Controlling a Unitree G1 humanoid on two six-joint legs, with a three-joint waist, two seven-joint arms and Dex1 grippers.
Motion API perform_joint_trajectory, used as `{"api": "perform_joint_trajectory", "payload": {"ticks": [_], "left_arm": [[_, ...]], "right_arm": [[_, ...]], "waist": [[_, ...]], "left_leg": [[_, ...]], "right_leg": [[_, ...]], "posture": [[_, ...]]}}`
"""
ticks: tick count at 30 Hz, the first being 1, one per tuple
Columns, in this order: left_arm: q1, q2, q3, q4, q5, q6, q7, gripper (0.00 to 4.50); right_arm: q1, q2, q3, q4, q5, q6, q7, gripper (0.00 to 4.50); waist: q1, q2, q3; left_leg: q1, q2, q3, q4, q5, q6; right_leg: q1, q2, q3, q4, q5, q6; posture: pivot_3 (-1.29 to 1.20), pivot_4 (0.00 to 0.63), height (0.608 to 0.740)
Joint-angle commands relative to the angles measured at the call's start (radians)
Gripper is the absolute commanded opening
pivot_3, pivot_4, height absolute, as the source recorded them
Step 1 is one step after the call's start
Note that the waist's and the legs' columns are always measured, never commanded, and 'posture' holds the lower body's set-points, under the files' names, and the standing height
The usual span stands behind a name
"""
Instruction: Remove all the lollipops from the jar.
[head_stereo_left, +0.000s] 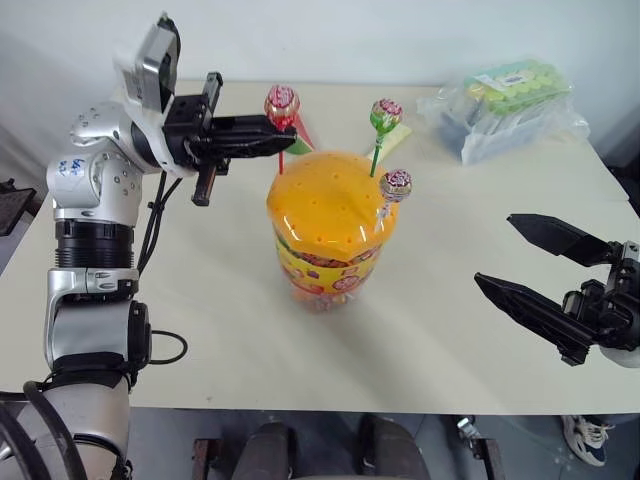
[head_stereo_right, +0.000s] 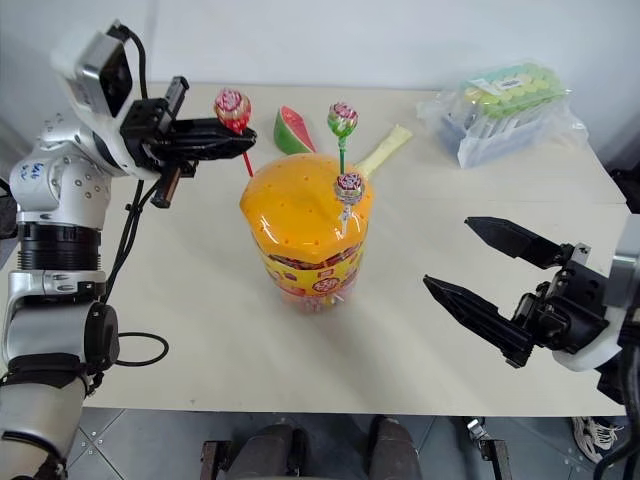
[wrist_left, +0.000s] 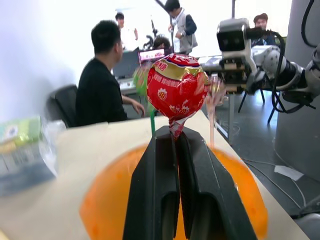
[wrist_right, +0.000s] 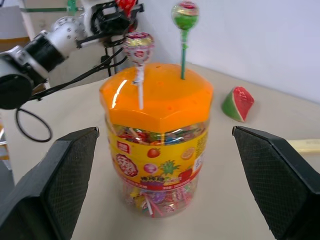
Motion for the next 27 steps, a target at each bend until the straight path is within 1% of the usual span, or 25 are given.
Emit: {"api": "perform_joint_trajectory", "payload": {"ticks": [1, 3, 4, 6, 8, 11, 14, 18, 23, 24, 26, 27], "left_arm": [[-0.048, 0.021, 0.043, -0.009, 0.01, 0.006, 0.077, 0.02], [-0.055, 0.079, 0.04, -0.007, 0.081, 0.08, 0.228, 0.02], [-0.053, 0.102, 0.035, -0.013, 0.103, 0.118, 0.279, 0.02], [-0.039, 0.162, 0.024, -0.018, 0.175, 0.24, 0.439, 0.02], [-0.015, 0.214, 0.01, -0.042, 0.219, 0.343, 0.524, 0.02], [0.046, 0.323, -0.054, -0.105, 0.271, 0.603, 0.595, 0.02], [0.135, 0.404, -0.105, -0.164, 0.302, 0.771, 0.637, 0.02], [0.269, 0.469, -0.158, -0.197, 0.349, 0.911, 0.701, 0.02], [0.372, 0.522, -0.229, -0.196, 0.385, 0.971, 0.723, 0.02], [0.379, 0.527, -0.232, -0.197, 0.381, 0.984, 0.721, 0.51], [0.385, 0.533, -0.23, -0.2, 0.37, 1.009, 0.719, 0.95], [0.388, 0.536, -0.226, -0.208, 0.365, 1.016, 0.716, 1.27]], "right_arm": [[0.006, -0.035, -0.041, -0.014, 0.045, -0.018, 0.042, 4.5], [-0.009, -0.067, -0.016, 0.007, 0.044, -0.009, 0.08, 4.5], [-0.013, -0.076, -0.008, 0.014, 0.039, -0.007, 0.094, 4.5], [-0.023, -0.091, 0.015, 0.035, 0.029, -0.005, 0.121, 4.5], [-0.033, -0.1, 0.036, 0.053, 0.02, -0.004, 0.142, 4.5], [-0.065, -0.108, 0.081, 0.087, -0.012, -0.011, 0.165, 4.5], [-0.101, -0.106, 0.122, 0.112, -0.039, -0.014, 0.181, 4.5], [-0.151, -0.101, 0.185, 0.138, -0.063, -0.013, 0.201, 4.5], [-0.198, -0.091, 0.236, 0.171, -0.105, -0.016, 0.222, 4.5], [-0.202, -0.089, 0.24, 0.172, -0.108, -0.015, 0.223, 4.5], [-0.209, -0.086, 0.246, 0.172, -0.113, -0.015, 0.224, 4.5], [-0.214, -0.085, 0.249, 0.174, -0.114, -0.014, 0.224, 4.5]], "waist": [[0.0, 0.0, 0.0], [-0.001, 0.0, 0.0], [-0.004, 0.0, 0.0], [-0.005, -0.001, 0.001], [-0.003, -0.002, 0.001], [-0.002, -0.003, 0.002], [-0.001, -0.004, 0.003], [0.001, -0.006, 0.004], [0.001, -0.008, 0.005], [0.002, -0.008, 0.005], [0.003, -0.009, 0.005], [0.003, -0.009, 0.005]], "left_leg": [[0.0, 0.0, 0.0, 0.0, 0.0, 0.0], [0.0, 0.0, 0.0, 0.0, 0.0, 0.0], [0.0, 0.0, 0.0, 0.0, 0.0, 0.0], [0.001, 0.0, 0.0, 0.0, 0.0, 0.0], [0.001, 0.001, 0.0, 0.0, 0.0, 0.0], [0.0, 0.0, 0.0, 0.0, 0.0, 0.0], [0.0, 0.0, 0.0, 0.0, 0.0, 0.0], [0.0, 0.001, 0.0, 0.0, 0.0, 0.0], [0.0, 0.001, 0.0, 0.0, 0.0, 0.0], [0.0, 0.001, 0.0, 0.0, -0.001, 0.0], [-0.001, 0.001, 0.0, 0.0, -0.001, 0.0], [-0.001, 0.001, 0.0, 0.0, -0.001, 0.0]], "right_leg": [[0.0, 0.0, 0.0, 0.0, 0.0, 0.0], [0.0, 0.0, 0.0, 0.0, 0.0, 0.0], [0.0, 0.0, 0.001, 0.0, 0.0, 0.0], [0.0, 0.0, 0.001, 0.0, 0.0, 0.0], [0.0, 0.001, 0.001, 0.0, 0.0, 0.0], [0.0, 0.0, 0.001, 0.0, 0.0, 0.0], [0.0, 0.0, 0.002, 0.0, 0.0, 0.0], [-0.001, 0.0, 0.002, 0.0, 0.0, 0.0], [-0.001, 0.0, 0.002, 0.0, 0.0, 0.0], [-0.001, 0.0, 0.001, 0.0, 0.0, 0.0], [-0.001, 0.0, 0.001, 0.0, 0.0, 0.0], [-0.001, 0.0, 0.001, 0.0, 0.0, 0.0]], "posture": [[0.0, 0.15, 0.74], [0.0, 0.15, 0.74], [0.0, 0.15, 0.74], [0.0, 0.15, 0.74], [0.0, 0.15, 0.74], [0.0, 0.15, 0.74], [0.0, 0.15, 0.74], [0.0, 0.15, 0.74], [0.0, 0.15, 0.74], [0.0, 0.15, 0.74], [0.0, 0.15, 0.74], [0.0, 0.15, 0.74]]}}
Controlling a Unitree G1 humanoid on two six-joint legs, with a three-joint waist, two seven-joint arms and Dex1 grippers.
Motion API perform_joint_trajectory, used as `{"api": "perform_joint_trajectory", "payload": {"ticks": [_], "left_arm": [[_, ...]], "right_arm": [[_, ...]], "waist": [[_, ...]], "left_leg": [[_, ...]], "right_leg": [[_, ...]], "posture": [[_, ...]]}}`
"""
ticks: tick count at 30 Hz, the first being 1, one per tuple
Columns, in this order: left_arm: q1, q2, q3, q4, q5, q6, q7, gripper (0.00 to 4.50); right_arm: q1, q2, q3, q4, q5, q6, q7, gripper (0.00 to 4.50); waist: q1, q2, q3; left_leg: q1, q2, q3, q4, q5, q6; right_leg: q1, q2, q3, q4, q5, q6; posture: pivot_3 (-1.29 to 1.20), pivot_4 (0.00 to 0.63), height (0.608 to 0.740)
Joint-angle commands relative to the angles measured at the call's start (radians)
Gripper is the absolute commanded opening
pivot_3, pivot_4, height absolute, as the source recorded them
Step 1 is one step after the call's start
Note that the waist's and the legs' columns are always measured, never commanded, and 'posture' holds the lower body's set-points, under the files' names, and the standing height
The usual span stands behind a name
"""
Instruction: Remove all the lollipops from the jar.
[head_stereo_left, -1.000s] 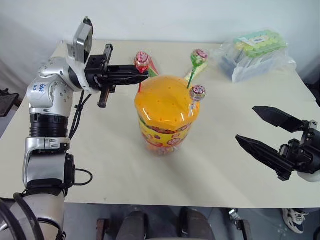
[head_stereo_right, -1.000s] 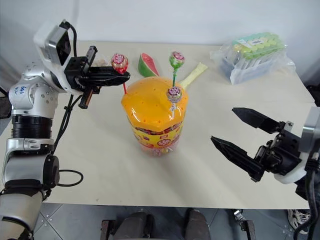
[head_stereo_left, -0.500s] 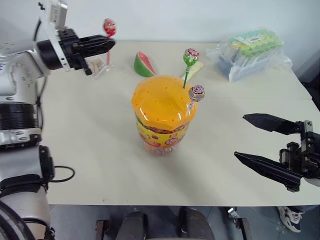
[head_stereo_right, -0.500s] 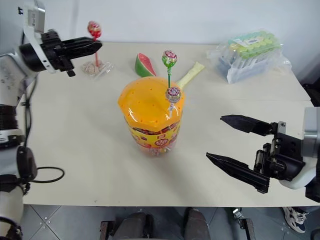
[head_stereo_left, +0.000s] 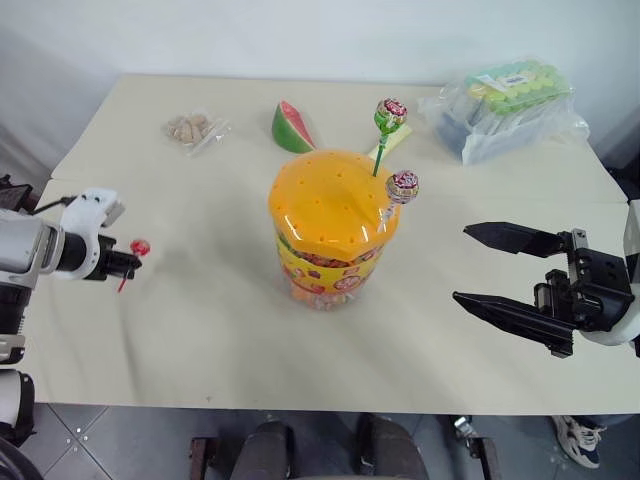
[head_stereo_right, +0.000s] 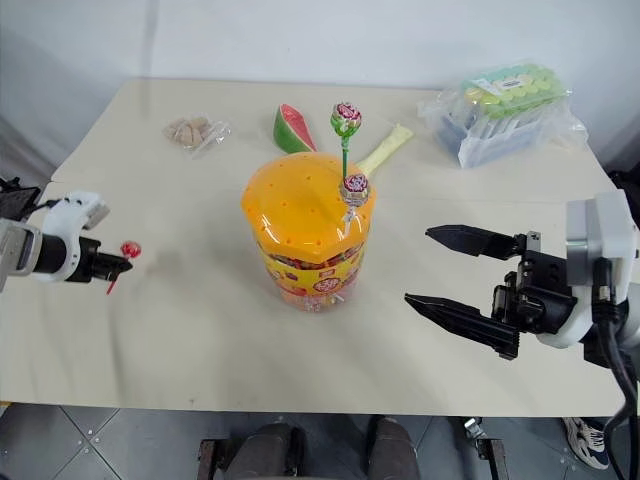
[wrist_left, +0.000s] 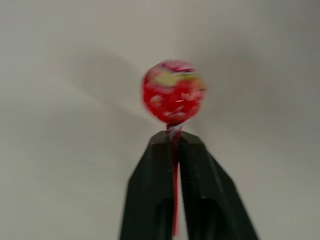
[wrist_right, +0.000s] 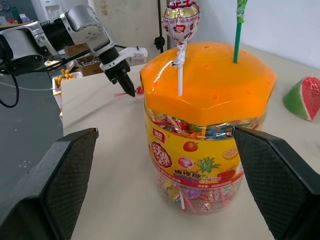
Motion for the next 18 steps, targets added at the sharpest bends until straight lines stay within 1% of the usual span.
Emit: {"api": "perform_joint_trajectory", "payload": {"ticks": [1, 6, 9, 11, 14, 18], "left_arm": [[-0.004, 0.044, 0.02, -0.043, -0.009, 0.036, -0.009, 1.6], [-0.025, 0.075, 0.018, -0.088, -0.023, 0.045, -0.03, 3.03], [-0.047, 0.103, 0.012, -0.107, -0.028, 0.028, -0.055, 4.02], [-0.08, 0.115, 0.017, -0.115, -0.037, 0.014, -0.078, 4.47], [-0.149, 0.112, 0.044, -0.114, -0.057, -0.045, -0.123, 4.47], [-0.178, 0.082, 0.116, -0.119, -0.123, -0.177, -0.215, 4.47]], "right_arm": [[-0.019, 0.006, -0.01, -0.007, -0.001, -0.017, 0.009, 4.5], [-0.03, 0.008, -0.007, -0.003, -0.01, -0.015, 0.013, 4.5], [-0.033, 0.006, -0.01, -0.002, -0.015, -0.014, 0.016, 4.5], [-0.036, 0.001, -0.017, 0.0, -0.013, -0.011, 0.016, 4.5], [-0.038, -0.011, -0.033, 0.002, -0.011, -0.007, 0.019, 4.5], [-0.061, -0.013, -0.04, -0.014, 0.011, -0.003, -0.017, 4.5]], "waist": [[0.0, 0.0, 0.0], [-0.002, 0.0, 0.0], [-0.002, 0.0, 0.0], [-0.002, 0.0, 0.0], [0.0, 0.0, 0.0], [-0.002, 0.0, 0.0]], "left_leg": [[0.0, 0.0, 0.0, 0.0, 0.0, 0.0], [0.0, 0.0, 0.0, 0.0, 0.0, 0.0], [0.0, 0.0, 0.001, 0.0, 0.0, 0.0], [0.0, 0.0, 0.001, 0.0, 0.0, 0.0], [0.0, 0.0, 0.001, 0.0, 0.0, 0.0], [0.0, 0.0, 0.002, 0.0, 0.0, 0.0]], "right_leg": [[0.0, 0.0, 0.0, 0.0, 0.0, 0.0], [0.0, 0.0, 0.0, 0.0, 0.0, 0.0], [0.0, 0.0, 0.0, 0.0, 0.0, 0.0], [-0.001, 0.0, 0.001, 0.0, 0.0, 0.0], [-0.001, 0.0, 0.001, 0.0, 0.0, 0.0], [-0.001, 0.0, 0.001, 0.0, 0.0, 0.0]], "posture": [[0.0, 0.15, 0.74], [0.0, 0.15, 0.74], [0.0, 0.15, 0.74], [0.0, 0.15, 0.74], [0.0, 0.15, 0.74], [0.0, 0.15, 0.74]]}}
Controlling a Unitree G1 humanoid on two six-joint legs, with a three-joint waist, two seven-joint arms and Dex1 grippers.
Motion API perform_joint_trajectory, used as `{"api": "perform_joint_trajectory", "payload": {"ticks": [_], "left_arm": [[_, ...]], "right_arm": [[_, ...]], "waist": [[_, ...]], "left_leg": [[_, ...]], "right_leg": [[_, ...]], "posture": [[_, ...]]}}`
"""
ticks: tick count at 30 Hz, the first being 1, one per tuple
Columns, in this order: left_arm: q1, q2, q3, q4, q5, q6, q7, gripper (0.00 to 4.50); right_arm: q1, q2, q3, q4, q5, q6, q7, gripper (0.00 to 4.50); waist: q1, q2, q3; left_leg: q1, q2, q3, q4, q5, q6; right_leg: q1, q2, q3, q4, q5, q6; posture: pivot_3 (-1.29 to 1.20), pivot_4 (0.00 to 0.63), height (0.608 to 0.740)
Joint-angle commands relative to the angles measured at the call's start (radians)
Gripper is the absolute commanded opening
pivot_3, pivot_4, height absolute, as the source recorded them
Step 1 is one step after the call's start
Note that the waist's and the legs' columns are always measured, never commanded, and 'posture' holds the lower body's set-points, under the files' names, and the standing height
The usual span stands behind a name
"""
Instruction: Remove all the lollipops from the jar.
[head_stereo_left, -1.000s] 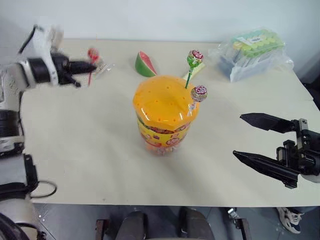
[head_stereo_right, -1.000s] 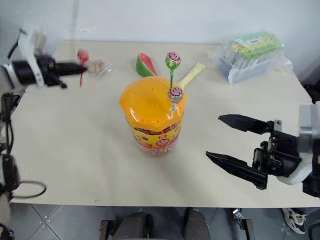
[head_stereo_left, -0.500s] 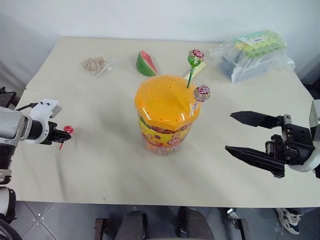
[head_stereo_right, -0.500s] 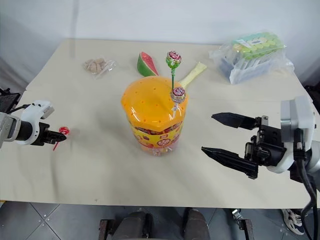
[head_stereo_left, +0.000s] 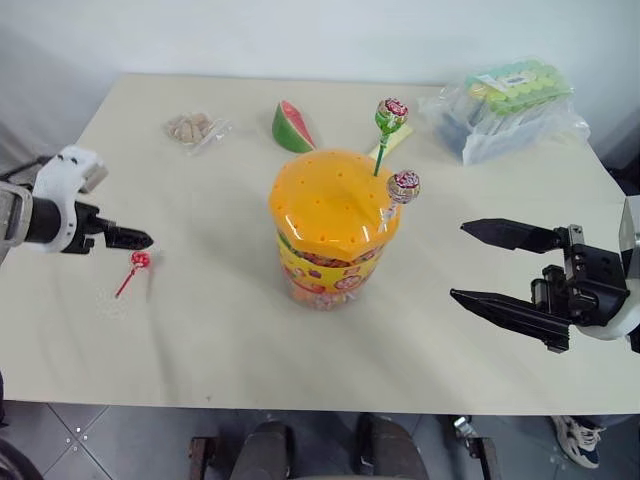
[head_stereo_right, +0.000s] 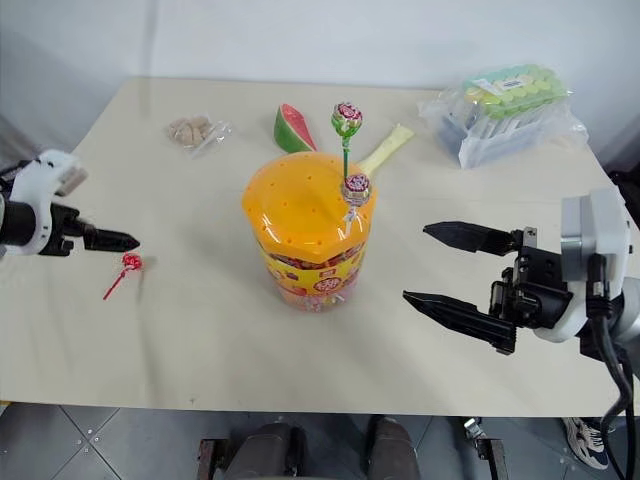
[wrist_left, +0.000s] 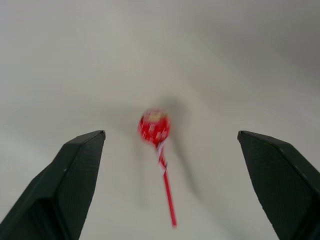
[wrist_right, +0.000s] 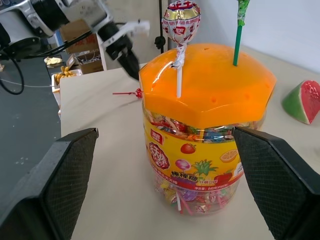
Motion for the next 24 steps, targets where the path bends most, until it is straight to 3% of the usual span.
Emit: {"api": "perform_joint_trajectory", "payload": {"ticks": [1, 8, 11, 18, 24], "left_arm": [[-0.022, -0.025, 0.109, -0.031, -0.063, -0.164, -0.085, 4.47], [0.055, -0.22, 0.346, -0.052, -0.245, -0.512, -0.252, 4.47], [0.085, -0.28, 0.384, -0.03, -0.282, -0.663, -0.365, 4.47], [0.125, -0.334, 0.397, 0.043, -0.363, -0.83, -0.642, 4.47], [0.169, -0.322, 0.406, 0.03, -0.382, -0.862, -0.651, 4.47]], "right_arm": [[-0.033, -0.012, -0.039, -0.029, 0.042, -0.002, -0.043, 4.5], [-0.112, 0.006, 0.05, -0.096, 0.091, 0.003, -0.192, 4.5], [-0.18, 0.026, 0.121, -0.103, 0.079, -0.01, -0.248, 4.5], [-0.395, 0.132, 0.371, -0.038, -0.06, 0.005, -0.343, 4.5], [-0.465, 0.172, 0.439, 0.002, -0.117, 0.015, -0.302, 4.5]], "waist": [[-0.001, 0.0, 0.0], [-0.003, 0.0, 0.0], [-0.005, 0.0, 0.0], [-0.006, 0.0, 0.0], [-0.003, 0.0, 0.0]], "left_leg": [[0.0, 0.0, 0.0, 0.0, 0.0, 0.0], [0.0, 0.001, 0.001, 0.0, 0.0, 0.0], [0.0, 0.002, 0.001, 0.002, 0.0, 0.0], [0.0, 0.002, 0.003, 0.002, 0.0, 0.0], [-0.001, 0.003, 0.003, 0.003, -0.001, 0.001]], "right_leg": [[0.0, 0.0, 0.0, 0.0, 0.0, 0.0], [0.0, 0.0, 0.0, 0.0, 0.0, 0.0], [0.0, 0.0, 0.0, 0.0, 0.0, 0.0], [0.0, 0.001, 0.0, 0.001, 0.0, 0.0], [-0.001, 0.001, 0.0, 0.0, 0.0, 0.0]], "posture": [[0.0, 0.15, 0.74], [0.0, 0.15, 0.74], [0.0, 0.15, 0.74], [0.0, 0.15, 0.74], [0.0, 0.15, 0.74]]}}
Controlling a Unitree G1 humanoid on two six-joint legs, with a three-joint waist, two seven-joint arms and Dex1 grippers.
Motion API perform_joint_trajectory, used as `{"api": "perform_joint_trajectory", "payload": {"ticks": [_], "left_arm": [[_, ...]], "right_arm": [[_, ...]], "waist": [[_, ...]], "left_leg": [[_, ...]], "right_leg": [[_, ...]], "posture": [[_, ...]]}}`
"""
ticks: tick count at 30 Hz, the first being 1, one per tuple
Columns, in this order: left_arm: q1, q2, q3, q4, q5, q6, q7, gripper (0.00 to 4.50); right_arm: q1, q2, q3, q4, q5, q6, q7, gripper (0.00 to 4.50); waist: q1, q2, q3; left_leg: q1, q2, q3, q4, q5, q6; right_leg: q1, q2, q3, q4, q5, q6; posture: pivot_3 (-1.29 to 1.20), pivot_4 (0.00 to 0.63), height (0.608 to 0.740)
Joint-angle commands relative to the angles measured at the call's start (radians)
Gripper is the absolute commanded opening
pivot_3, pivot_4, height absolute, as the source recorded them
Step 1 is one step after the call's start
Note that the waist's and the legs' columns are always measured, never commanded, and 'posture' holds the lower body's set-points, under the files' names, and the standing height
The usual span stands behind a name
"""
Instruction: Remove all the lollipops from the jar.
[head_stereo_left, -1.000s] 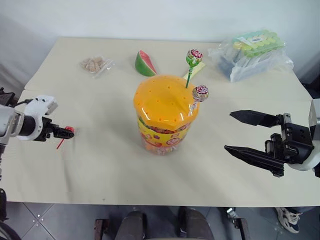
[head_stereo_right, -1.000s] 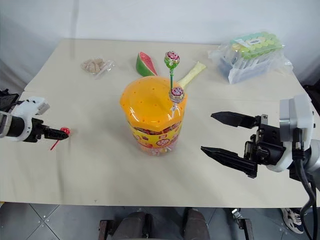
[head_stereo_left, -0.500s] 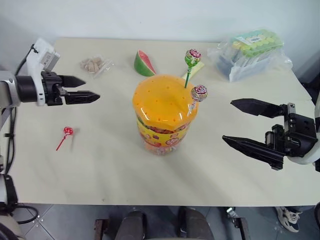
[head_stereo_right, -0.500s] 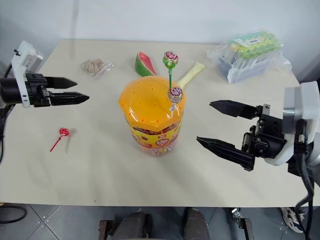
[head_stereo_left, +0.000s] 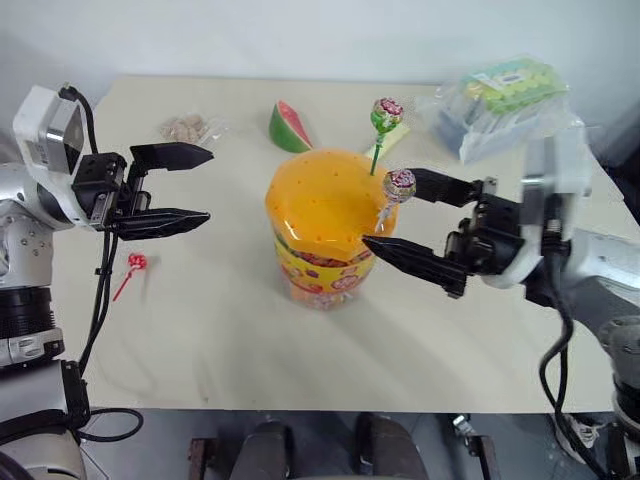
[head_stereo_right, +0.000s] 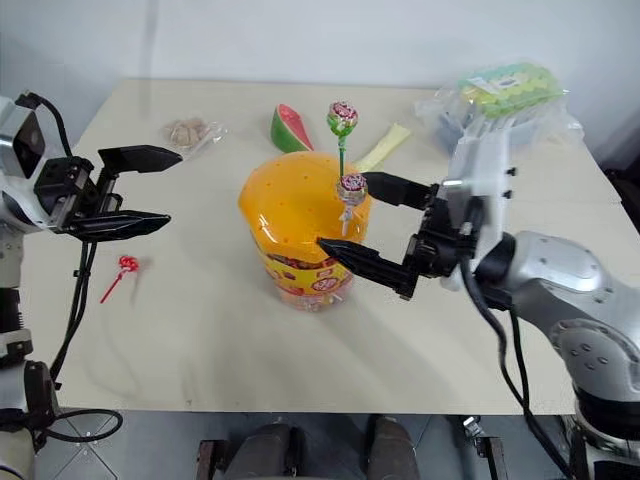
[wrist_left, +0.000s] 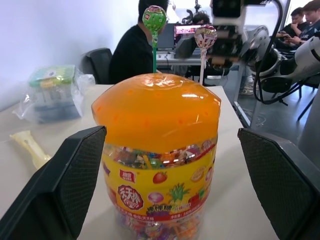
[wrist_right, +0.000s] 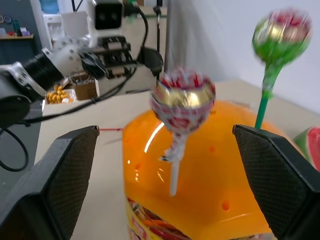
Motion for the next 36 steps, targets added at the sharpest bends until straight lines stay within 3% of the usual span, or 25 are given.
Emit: {"api": "perform_joint_trajectory", "payload": {"ticks": [1, 4, 16, 21, 25, 33, 36], "left_arm": [[0.021, 0.025, 0.033, -0.032, -0.038, -0.015, -0.056, 4.47], [0.049, 0.028, 0.043, -0.061, -0.054, -0.008, -0.03, 4.5], [0.088, 0.023, 0.062, -0.104, -0.102, 0.002, -0.024, 4.5], [0.085, 0.021, 0.055, -0.089, -0.105, -0.006, -0.033, 4.5], [0.087, 0.022, 0.053, -0.089, -0.108, -0.006, -0.032, 4.5], [0.118, 0.027, 0.068, -0.117, -0.128, 0.011, -0.029, 4.5], [0.136, 0.027, 0.067, -0.134, -0.142, 0.021, -0.031, 4.5]], "right_arm": [[-0.033, 0.001, 0.002, -0.003, -0.013, 0.004, 0.039, 4.5], [-0.047, 0.002, 0.008, 0.005, -0.022, 0.017, 0.059, 3.91], [-0.115, 0.011, -0.015, 0.033, -0.016, 0.035, 0.091, 0.04], [-0.222, 0.023, -0.085, 0.087, 0.06, 0.058, 0.027, 0.04], [-0.257, -0.034, -0.184, 0.131, 0.133, 0.097, -0.008, 0.04], [-0.077, -0.309, -0.418, 0.259, 0.106, 0.264, 0.015, 0.04], [0.037, -0.39, -0.386, 0.318, 0.007, 0.334, 0.023, 0.04]], "waist": [[-0.002, 0.0, 0.0], [-0.004, 0.0, 0.0], [-0.005, 0.0, 0.0], [-0.006, 0.0, 0.0], [-0.002, 0.0, 0.0], [-0.003, 0.0, 0.0], [-0.004, 0.0, 0.0]], "left_leg": [[0.0, 0.0, 0.0, 0.001, 0.0, 0.0], [0.0, 0.0, 0.0, 0.002, -0.001, 0.001], [0.0, 0.001, 0.0, 0.002, -0.002, 0.0], [0.0, 0.002, 0.0, 0.002, -0.002, -0.001], [0.0, 0.003, 0.0, 0.002, -0.002, -0.001], [-0.001, 0.003, 0.001, 0.003, -0.003, 0.0], [0.0, 0.004, 0.002, 0.003, -0.004, 0.0]], "right_leg": [[0.0, 0.0, 0.0, 0.0, 0.0, 0.0], [0.0, 0.0, 0.0, 0.0, 0.0, 0.0], [0.0, 0.001, 0.0, 0.0, 0.0, 0.0], [0.0, 0.002, 0.001, 0.0, 0.0, 0.0], [0.0, 0.003, 0.001, 0.0, 0.0, 0.0], [0.0, 0.003, 0.001, -0.001, 0.0, 0.0], [0.0, 0.004, 0.002, -0.001, 0.0, 0.0]], "posture": [[0.0, 0.15, 0.74], [0.0, 0.15, 0.74], [0.0, 0.15, 0.74], [0.0, 0.15, 0.74], [0.0, 0.15, 0.74], [0.0, 0.15, 0.74], [0.0, 0.15, 0.74]]}}
